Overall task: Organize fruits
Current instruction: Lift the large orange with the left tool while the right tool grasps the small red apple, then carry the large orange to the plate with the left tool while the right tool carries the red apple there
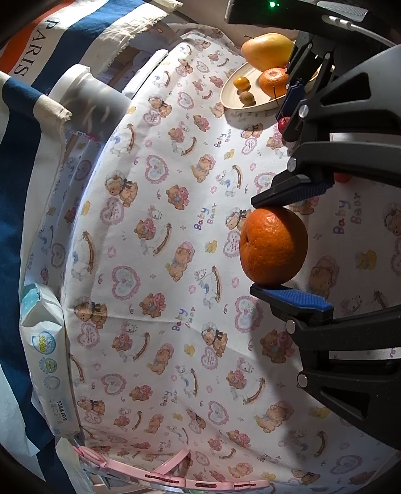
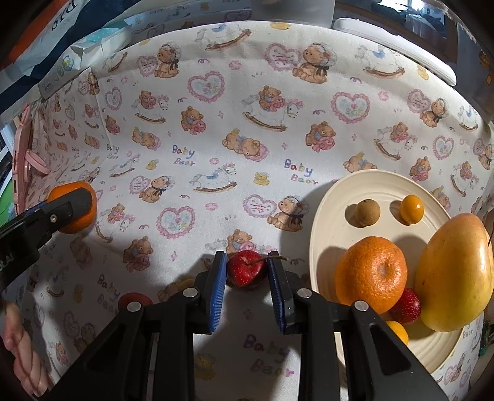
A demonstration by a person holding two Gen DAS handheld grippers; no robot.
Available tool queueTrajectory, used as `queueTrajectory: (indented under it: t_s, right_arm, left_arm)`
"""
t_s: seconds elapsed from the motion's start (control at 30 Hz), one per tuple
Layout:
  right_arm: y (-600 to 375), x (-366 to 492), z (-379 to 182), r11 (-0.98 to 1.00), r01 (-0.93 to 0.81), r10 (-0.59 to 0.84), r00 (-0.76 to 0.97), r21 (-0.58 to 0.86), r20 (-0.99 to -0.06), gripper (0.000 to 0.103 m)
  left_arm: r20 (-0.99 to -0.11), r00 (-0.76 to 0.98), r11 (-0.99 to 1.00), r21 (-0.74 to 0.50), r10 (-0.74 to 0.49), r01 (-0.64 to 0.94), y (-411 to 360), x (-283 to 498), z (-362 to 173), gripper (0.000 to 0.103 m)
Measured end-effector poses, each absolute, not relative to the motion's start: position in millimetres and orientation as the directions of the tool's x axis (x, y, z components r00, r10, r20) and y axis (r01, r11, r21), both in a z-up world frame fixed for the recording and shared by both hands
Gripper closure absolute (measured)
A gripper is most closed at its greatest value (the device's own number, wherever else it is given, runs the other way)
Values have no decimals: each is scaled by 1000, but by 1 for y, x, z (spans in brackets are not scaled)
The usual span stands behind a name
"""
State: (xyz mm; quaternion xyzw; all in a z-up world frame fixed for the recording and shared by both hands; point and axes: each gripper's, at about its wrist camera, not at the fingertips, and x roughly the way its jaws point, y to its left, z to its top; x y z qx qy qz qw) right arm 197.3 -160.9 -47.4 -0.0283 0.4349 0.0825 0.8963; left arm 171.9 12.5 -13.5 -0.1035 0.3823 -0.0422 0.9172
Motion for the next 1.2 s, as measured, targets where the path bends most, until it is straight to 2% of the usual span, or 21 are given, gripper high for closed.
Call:
queueTrajectory:
  t_s: [0.5,0.8,0.93,1.2]
  right_arm:
    - [-191,153,-32,977,-206,171,647,46,-743,75]
    - [-242,123,-11,973,-185,229,743,136,-629,75]
    - [-266,120,-5,985,-119,171,803,127,-570,75]
    - [-302,119,-4,966,-73,204,804,247,-558,75]
  left_arm:
    - [-682,708,975,-217,-181,41,6,172,-14,55]
    - [-639,744,978,-189,-194,93,-4,163,-5,55]
    - [-614,760,976,-174,-210,129,-13,157,0,55]
    - [-570,771,959,-154,-283,238,-33,142,14,55]
